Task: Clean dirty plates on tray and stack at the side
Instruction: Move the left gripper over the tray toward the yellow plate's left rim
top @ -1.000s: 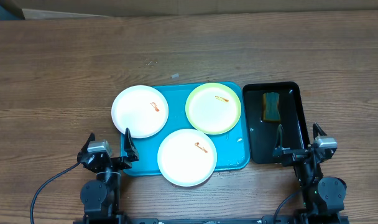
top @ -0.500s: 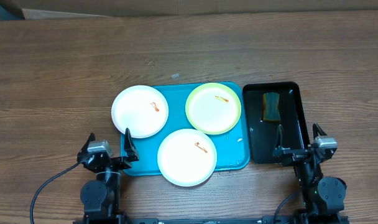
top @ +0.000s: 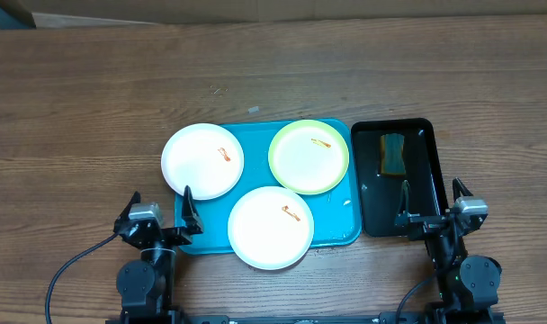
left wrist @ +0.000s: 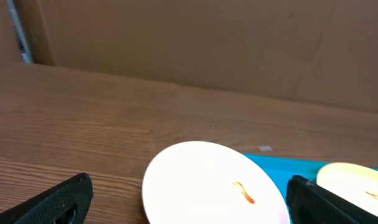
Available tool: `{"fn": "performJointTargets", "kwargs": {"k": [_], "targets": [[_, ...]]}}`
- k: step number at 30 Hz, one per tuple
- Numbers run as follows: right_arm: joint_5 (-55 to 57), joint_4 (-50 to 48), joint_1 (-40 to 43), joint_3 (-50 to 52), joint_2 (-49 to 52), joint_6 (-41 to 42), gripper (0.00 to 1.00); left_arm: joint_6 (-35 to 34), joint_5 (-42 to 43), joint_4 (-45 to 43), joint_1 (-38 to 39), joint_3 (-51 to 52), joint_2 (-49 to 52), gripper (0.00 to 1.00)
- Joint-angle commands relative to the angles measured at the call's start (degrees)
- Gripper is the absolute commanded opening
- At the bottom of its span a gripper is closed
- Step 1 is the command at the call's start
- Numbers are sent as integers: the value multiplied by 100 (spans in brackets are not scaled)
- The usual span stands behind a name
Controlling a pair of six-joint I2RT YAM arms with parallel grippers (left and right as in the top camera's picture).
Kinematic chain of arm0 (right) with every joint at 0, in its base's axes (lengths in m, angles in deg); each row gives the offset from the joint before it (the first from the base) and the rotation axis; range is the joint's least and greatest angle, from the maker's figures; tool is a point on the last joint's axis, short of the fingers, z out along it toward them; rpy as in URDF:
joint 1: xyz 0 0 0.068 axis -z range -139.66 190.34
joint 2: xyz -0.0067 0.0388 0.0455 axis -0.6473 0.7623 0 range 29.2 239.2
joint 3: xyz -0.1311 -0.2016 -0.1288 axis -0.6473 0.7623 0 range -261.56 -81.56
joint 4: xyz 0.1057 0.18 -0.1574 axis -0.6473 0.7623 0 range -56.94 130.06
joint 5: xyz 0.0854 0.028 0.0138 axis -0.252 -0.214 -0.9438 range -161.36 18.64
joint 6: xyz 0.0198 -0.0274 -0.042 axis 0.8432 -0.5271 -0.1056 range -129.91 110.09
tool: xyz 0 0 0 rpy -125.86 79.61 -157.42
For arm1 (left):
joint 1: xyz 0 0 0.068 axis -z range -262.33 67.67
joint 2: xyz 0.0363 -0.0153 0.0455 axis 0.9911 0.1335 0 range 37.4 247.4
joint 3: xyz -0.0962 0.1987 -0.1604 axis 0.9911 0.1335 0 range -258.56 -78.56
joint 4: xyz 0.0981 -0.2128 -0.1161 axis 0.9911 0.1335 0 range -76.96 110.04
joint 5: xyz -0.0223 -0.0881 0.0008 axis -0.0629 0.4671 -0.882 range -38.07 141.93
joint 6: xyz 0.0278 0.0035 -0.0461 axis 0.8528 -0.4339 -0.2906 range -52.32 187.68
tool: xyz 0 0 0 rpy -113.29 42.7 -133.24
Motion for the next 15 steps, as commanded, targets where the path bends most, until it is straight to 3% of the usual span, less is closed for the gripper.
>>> {"fn": "performJointTargets", "kwargs": {"k": [1, 8, 15], "targets": [[-9, -42, 28, 59, -44, 13, 100, 68, 297, 424, -20, -337, -7, 100], [-9, -42, 28, 59, -44, 13, 100, 70, 262, 1349, -22, -1626, 625, 100], [-9, -42, 28, 59, -44, 13, 100, 68, 728, 2055, -22, -3379, 2345, 100]]}}
